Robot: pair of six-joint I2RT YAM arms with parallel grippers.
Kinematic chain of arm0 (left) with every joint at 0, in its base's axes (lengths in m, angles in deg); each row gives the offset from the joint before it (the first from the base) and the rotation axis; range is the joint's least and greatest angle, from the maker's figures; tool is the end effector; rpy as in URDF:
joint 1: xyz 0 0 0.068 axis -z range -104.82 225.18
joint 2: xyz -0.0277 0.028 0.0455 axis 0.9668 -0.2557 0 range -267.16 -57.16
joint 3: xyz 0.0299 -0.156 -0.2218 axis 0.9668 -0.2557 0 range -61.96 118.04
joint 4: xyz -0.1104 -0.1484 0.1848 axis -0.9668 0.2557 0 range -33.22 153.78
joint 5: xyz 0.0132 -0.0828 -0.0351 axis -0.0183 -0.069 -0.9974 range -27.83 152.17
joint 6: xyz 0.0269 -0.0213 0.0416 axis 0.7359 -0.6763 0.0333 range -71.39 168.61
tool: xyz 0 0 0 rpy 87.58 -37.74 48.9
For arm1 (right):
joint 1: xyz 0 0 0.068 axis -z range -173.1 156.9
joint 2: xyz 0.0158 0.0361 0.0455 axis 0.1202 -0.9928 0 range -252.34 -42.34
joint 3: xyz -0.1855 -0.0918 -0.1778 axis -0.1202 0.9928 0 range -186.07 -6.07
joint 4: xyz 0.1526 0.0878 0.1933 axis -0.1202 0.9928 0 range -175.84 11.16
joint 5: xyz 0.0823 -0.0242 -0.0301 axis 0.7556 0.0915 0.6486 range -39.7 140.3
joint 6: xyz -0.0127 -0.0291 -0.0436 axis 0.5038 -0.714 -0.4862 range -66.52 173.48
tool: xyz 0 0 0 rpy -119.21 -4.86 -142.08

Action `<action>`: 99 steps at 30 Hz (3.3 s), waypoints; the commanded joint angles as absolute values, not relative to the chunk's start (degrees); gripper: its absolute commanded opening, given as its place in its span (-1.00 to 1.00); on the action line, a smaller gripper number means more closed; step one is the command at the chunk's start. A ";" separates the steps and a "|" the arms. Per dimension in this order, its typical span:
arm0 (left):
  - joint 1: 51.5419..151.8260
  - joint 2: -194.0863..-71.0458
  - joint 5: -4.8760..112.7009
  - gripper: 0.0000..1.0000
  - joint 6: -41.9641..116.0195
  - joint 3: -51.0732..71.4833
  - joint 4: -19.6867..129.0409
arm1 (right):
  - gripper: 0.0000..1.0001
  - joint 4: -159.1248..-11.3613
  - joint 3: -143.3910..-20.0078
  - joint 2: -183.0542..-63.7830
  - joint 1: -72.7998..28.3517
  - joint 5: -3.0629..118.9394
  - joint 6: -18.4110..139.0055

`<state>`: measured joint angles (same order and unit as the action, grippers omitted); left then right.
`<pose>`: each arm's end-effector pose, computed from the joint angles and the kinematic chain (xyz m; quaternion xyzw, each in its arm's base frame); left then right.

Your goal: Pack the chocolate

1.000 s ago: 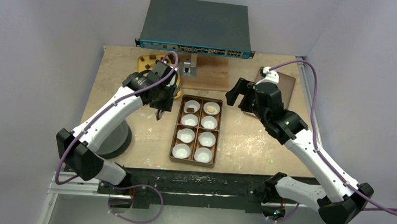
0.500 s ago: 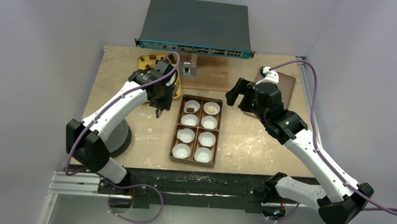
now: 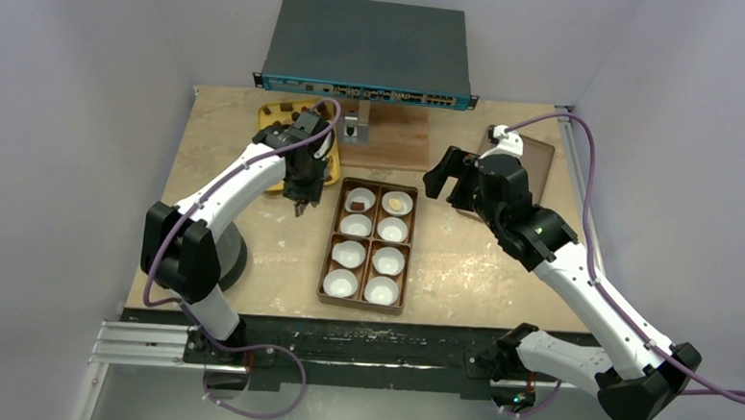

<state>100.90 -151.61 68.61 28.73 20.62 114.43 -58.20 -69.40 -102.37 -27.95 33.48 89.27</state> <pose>0.2998 -0.1399 0.2827 0.0400 0.9818 -0.0178 0.1850 0.1928 0.1217 0.3716 0.0860 0.8305 0.2098 0.5087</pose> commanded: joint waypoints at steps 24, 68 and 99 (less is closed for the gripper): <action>99.80 -154.13 67.53 -0.33 29.36 18.81 112.21 | 0.78 -60.53 -69.15 -101.85 -27.86 35.01 88.70; 99.70 -153.36 67.48 -0.29 32.24 23.29 115.81 | 0.78 -60.79 -69.87 -103.29 -27.90 34.42 88.73; 99.70 -156.21 69.19 -0.47 33.41 23.06 117.25 | 0.78 -61.44 -69.70 -103.69 -27.92 34.74 88.73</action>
<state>100.00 -156.38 68.15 32.82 22.13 116.88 -59.73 -69.35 -103.50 -27.95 34.79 89.30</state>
